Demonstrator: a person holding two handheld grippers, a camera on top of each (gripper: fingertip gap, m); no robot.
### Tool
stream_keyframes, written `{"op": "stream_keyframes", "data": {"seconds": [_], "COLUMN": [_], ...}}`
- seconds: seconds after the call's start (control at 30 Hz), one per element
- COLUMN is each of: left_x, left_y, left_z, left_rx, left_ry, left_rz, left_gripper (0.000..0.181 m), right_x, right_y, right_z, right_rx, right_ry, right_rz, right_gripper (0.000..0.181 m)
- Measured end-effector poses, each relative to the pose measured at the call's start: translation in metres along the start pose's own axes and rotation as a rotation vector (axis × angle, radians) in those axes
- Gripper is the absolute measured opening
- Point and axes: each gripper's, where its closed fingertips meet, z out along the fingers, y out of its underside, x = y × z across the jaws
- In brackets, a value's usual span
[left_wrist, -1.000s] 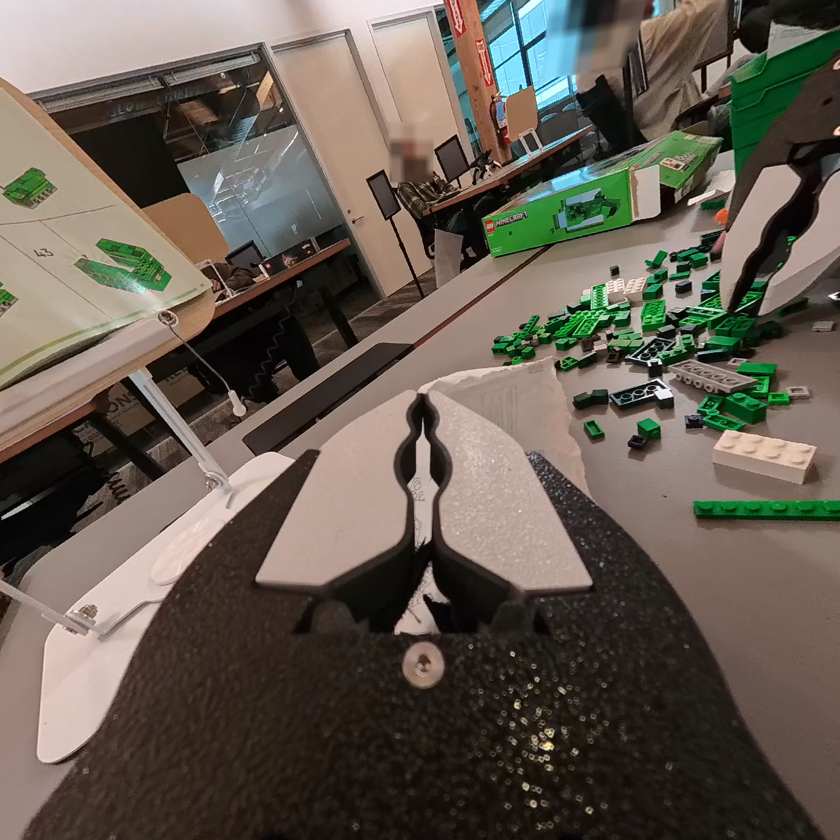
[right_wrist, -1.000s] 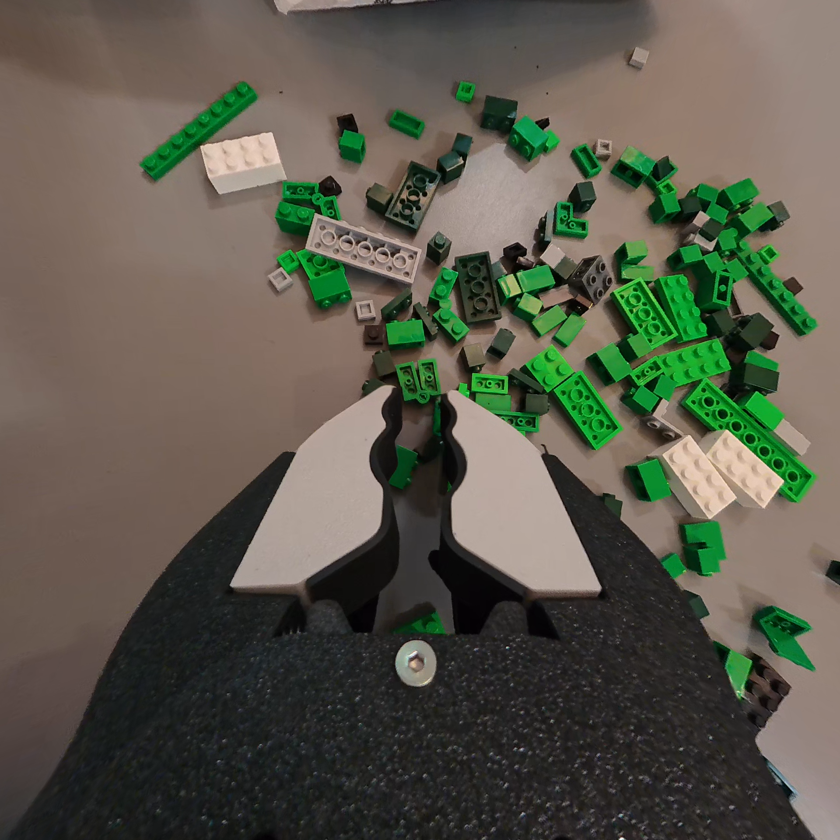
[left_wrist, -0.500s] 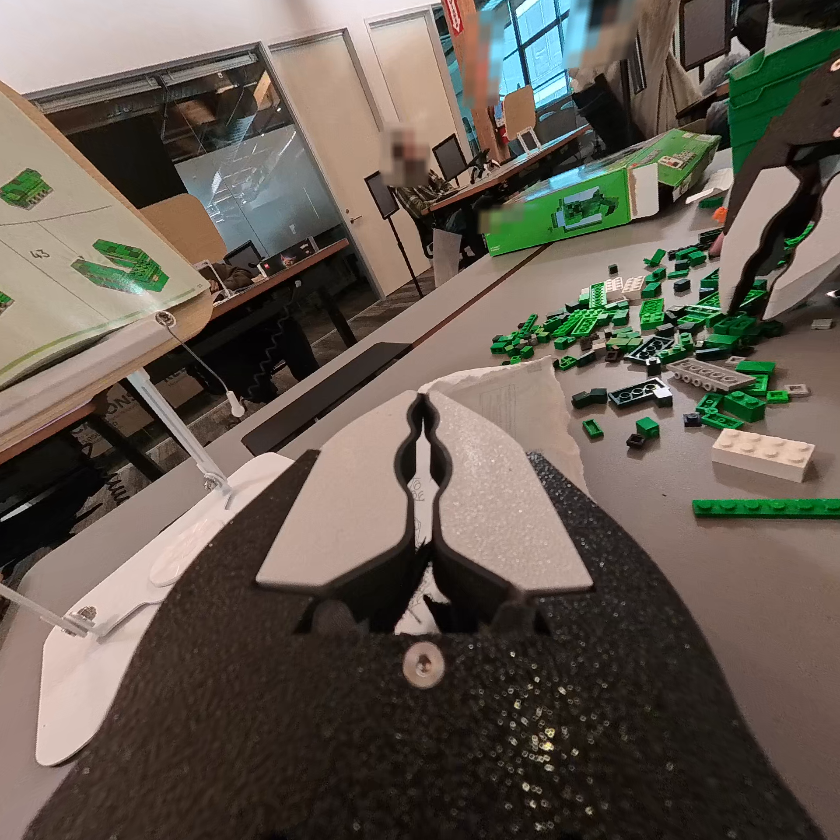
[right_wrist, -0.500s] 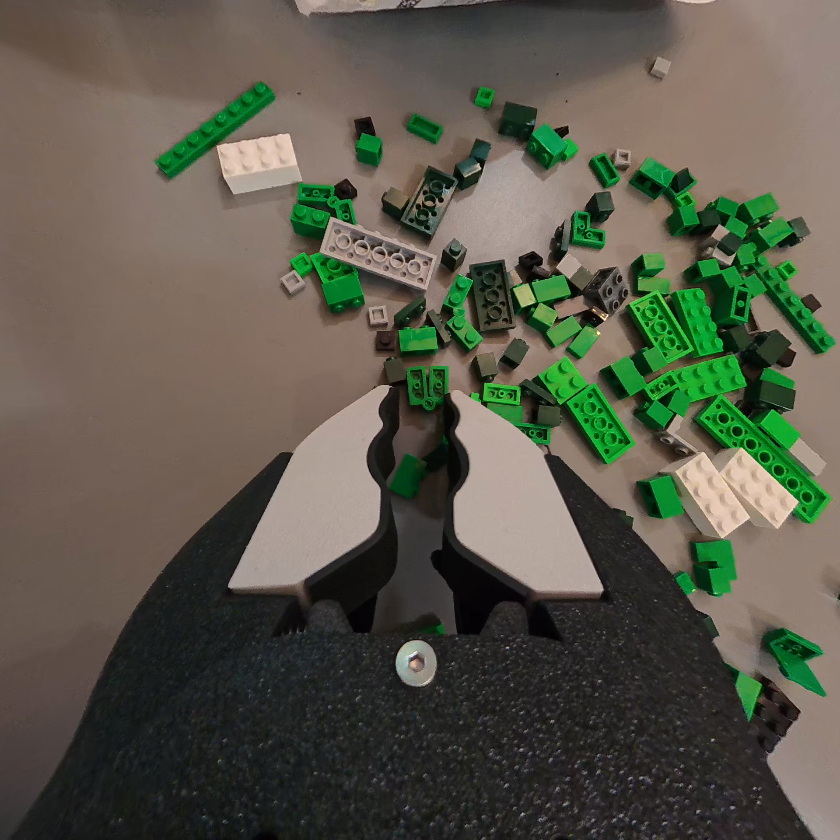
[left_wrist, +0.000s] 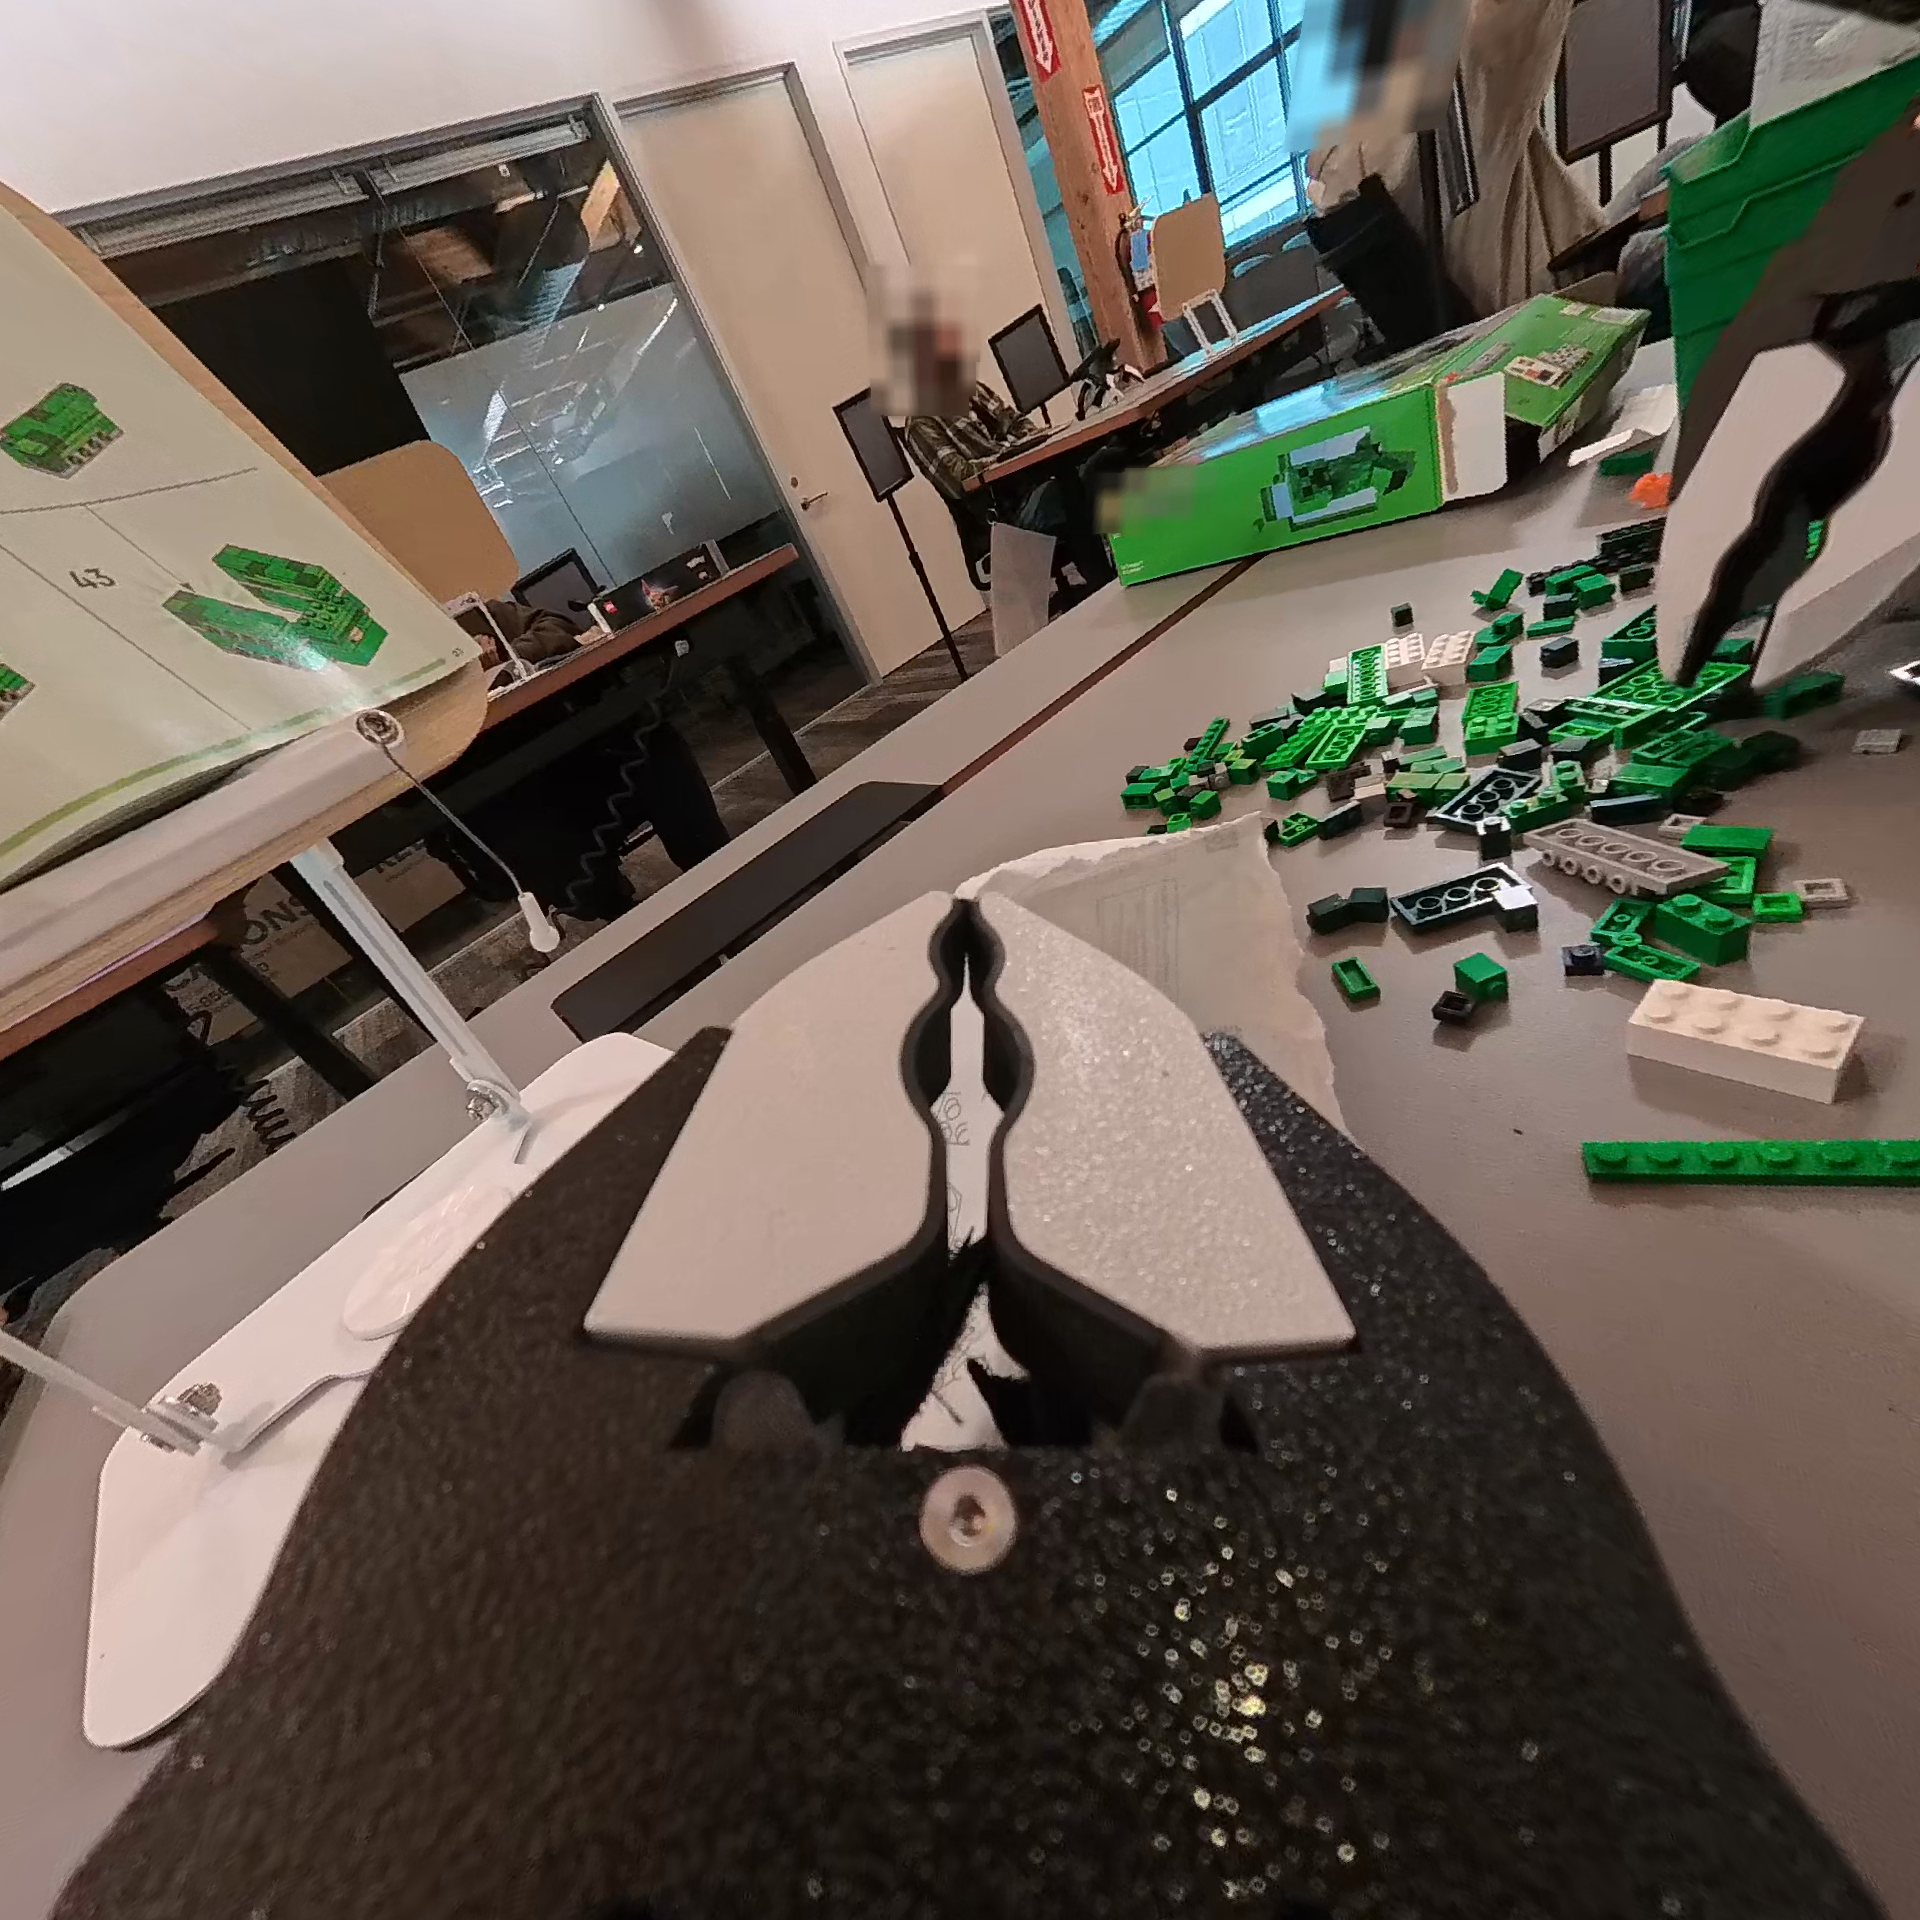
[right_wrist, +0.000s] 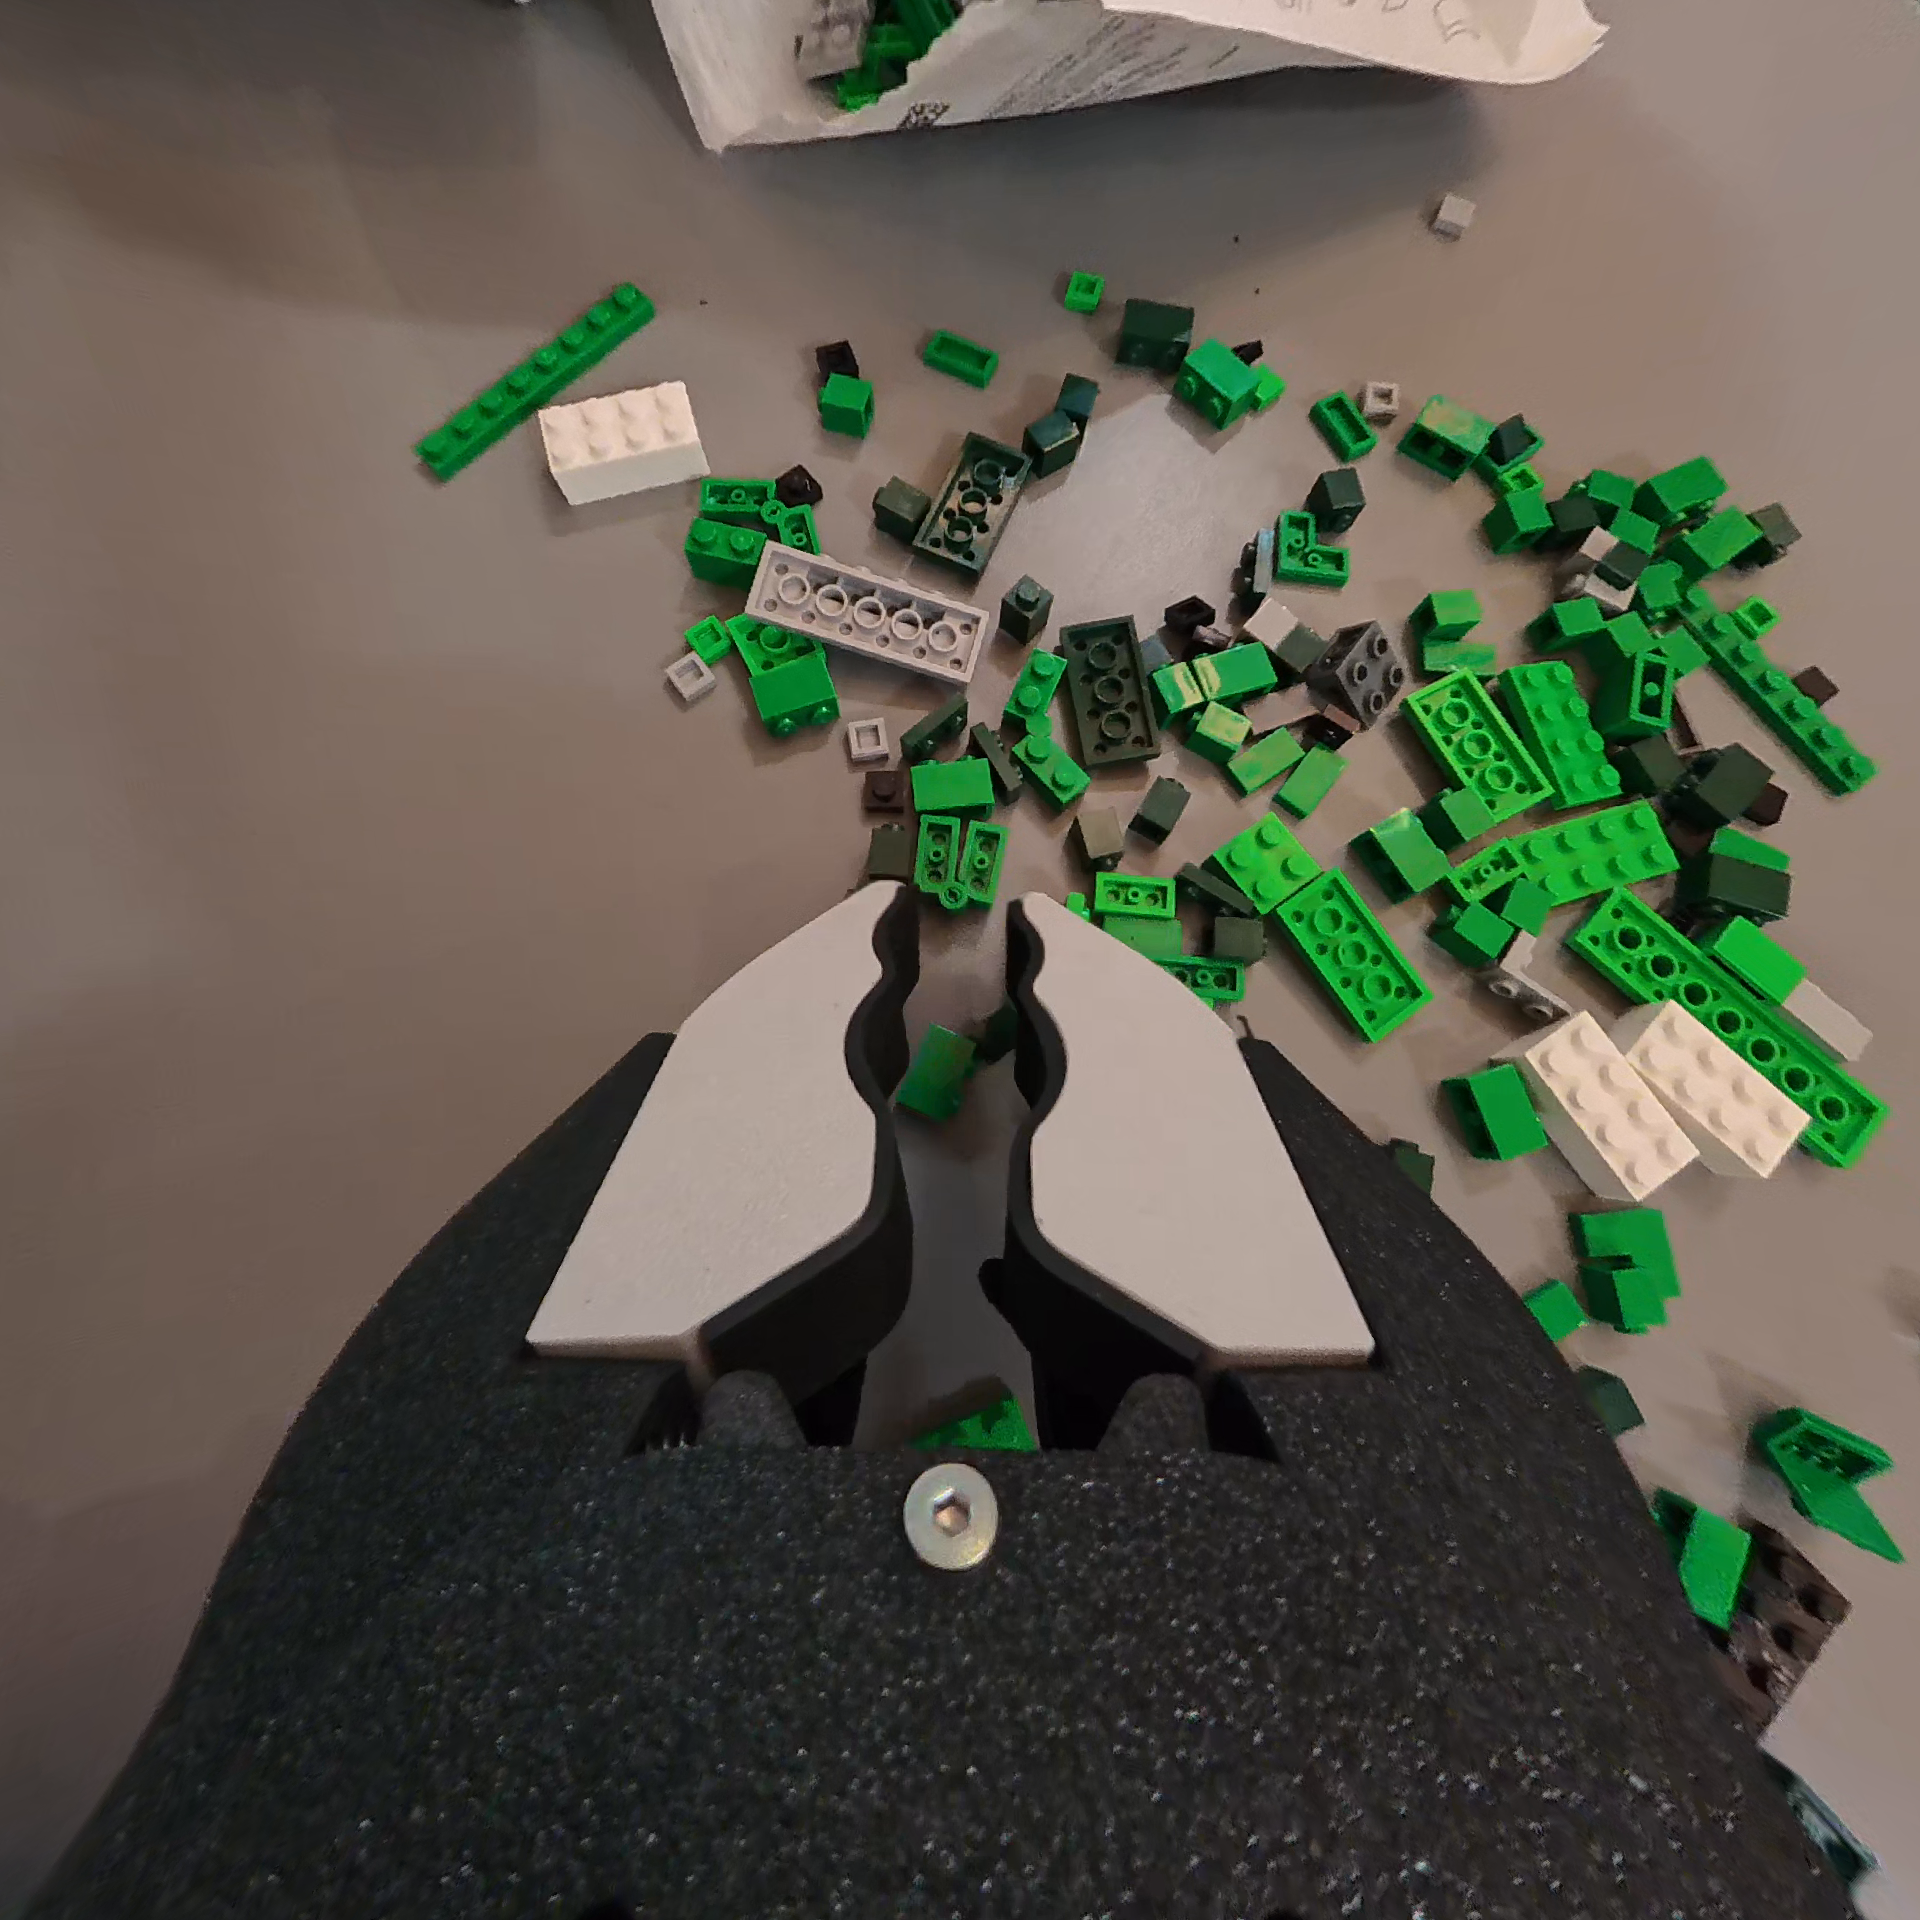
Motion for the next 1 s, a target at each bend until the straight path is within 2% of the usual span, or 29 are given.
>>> {"op": "stream_keyframes", "data": {"seconds": [0.07,0.4,1.0], "left_x": [0.0,0.0,0.002], "left_y": [0.0,0.0,0.001], "left_z": [0.0,0.0,0.001], "left_rx": [0.0,0.001,-0.001], "left_ry": [-0.001,0.001,0.011], "left_rz": [0.0,-0.002,0.001], "left_gripper": [0.0,0.0,0.0], "right_x": [0.003,0.006,-0.029], "right_y": [0.001,0.006,-0.011], "right_z": [-0.004,-0.016,0.006], "right_rx": [0.007,0.011,0.018], "right_ry": [0.016,0.048,-0.095], "right_rz": [0.008,-0.052,-0.178], "right_gripper": [0.019,0.019,0.024]}}
